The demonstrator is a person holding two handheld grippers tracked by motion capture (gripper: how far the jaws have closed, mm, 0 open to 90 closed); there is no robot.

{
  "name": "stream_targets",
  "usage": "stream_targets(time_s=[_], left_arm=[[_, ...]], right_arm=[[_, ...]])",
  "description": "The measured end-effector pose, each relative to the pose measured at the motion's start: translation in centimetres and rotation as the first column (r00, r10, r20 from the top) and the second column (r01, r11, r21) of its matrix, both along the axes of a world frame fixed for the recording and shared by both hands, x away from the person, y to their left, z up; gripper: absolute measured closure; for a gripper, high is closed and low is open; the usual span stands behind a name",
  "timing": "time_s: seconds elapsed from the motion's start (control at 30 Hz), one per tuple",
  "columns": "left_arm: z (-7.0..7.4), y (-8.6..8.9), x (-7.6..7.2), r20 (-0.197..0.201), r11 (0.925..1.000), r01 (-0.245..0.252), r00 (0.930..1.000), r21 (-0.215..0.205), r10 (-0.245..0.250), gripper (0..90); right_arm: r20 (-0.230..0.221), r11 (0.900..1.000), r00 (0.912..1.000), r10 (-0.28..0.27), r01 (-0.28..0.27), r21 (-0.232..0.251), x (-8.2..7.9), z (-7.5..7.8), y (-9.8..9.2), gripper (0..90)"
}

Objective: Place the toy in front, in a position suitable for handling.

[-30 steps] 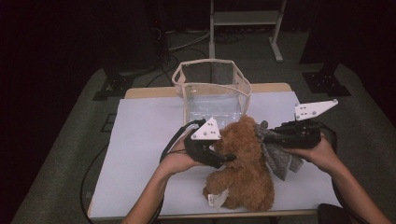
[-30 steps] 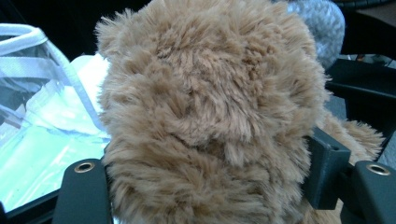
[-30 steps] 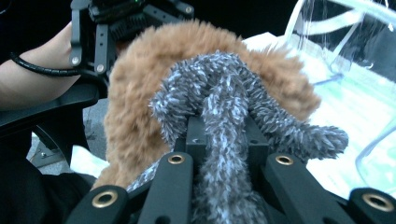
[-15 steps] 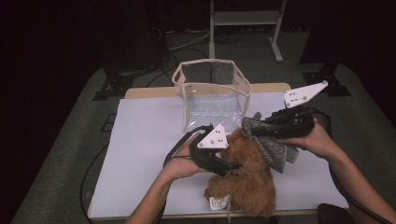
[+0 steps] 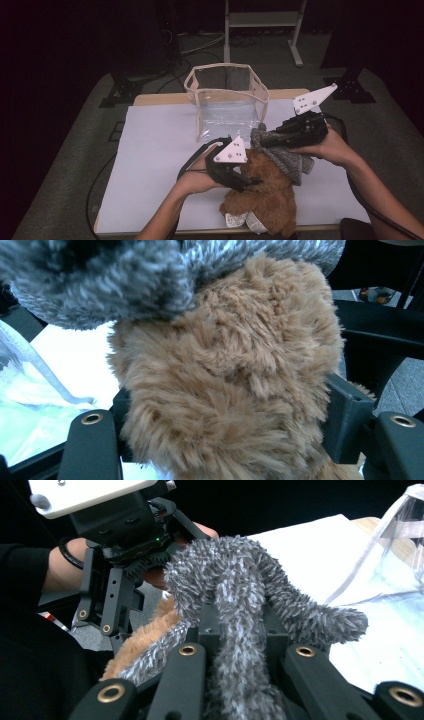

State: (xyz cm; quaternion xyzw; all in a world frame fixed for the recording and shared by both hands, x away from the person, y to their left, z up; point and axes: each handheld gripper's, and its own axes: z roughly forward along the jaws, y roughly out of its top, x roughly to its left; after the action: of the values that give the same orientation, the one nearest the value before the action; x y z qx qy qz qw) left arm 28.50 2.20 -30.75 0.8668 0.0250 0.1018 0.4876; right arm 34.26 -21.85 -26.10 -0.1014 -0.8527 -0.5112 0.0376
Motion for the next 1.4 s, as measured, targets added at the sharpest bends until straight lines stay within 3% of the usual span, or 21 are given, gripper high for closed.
stream_targets(time_s=[0.23, 0.6, 0.8, 0.93, 1.1, 1.27, 1.4], left_arm=[[0.0, 0.3, 0.3, -0.012, 0.9998, -0.018, 0.9998, 0.008, 0.018, 30.5], [0.1, 0.3, 0.3, -0.011, 0.9998, -0.010, 0.9999, 0.015, 0.010, 30.7], [0.4, 0.1, 0.1, 0.002, 0.9994, 0.000, 1.0000, 0.033, 0.000, 30.7], [0.4, 0.8, 0.3, -0.002, 0.9994, -0.015, 0.9999, 0.031, 0.015, 30.9], [0.3, 1.4, 0.5, -0.011, 0.9992, -0.032, 0.9994, 0.024, 0.032, 30.8], [0.1, 2.5, 1.1, -0.025, 0.9976, -0.067, 0.9974, 0.021, 0.067, 30.7], [-0.2, 3.8, 1.5, -0.041, 0.9942, -0.104, 0.9936, 0.026, 0.105, 30.6]], right_arm=[[0.013, 1.000, 0.9999, -0.004, 0.004, -0.013, 0.2, -0.1, 0.6, 76.9], [-0.004, 0.998, 0.9976, -0.069, 0.069, -0.010, 0.2, -0.4, -2.5, 76.8], [0.015, 0.999, 0.9988, -0.047, 0.047, -0.016, 0.3, -0.2, -0.9, 76.8], [0.032, 0.998, 0.9983, -0.048, 0.049, -0.031, 0.4, -0.1, -0.3, 76.8], [0.029, 0.997, 0.9968, -0.075, 0.075, -0.017, 0.0, -0.1, -1.5, 76.7], [0.023, 0.996, 0.9959, -0.088, 0.088, -0.001, -0.7, -0.9, -2.7, 76.7], [0.006, 0.997, 0.9967, -0.081, 0.081, 0.005, -1.0, -2.0, -2.5, 76.6]])
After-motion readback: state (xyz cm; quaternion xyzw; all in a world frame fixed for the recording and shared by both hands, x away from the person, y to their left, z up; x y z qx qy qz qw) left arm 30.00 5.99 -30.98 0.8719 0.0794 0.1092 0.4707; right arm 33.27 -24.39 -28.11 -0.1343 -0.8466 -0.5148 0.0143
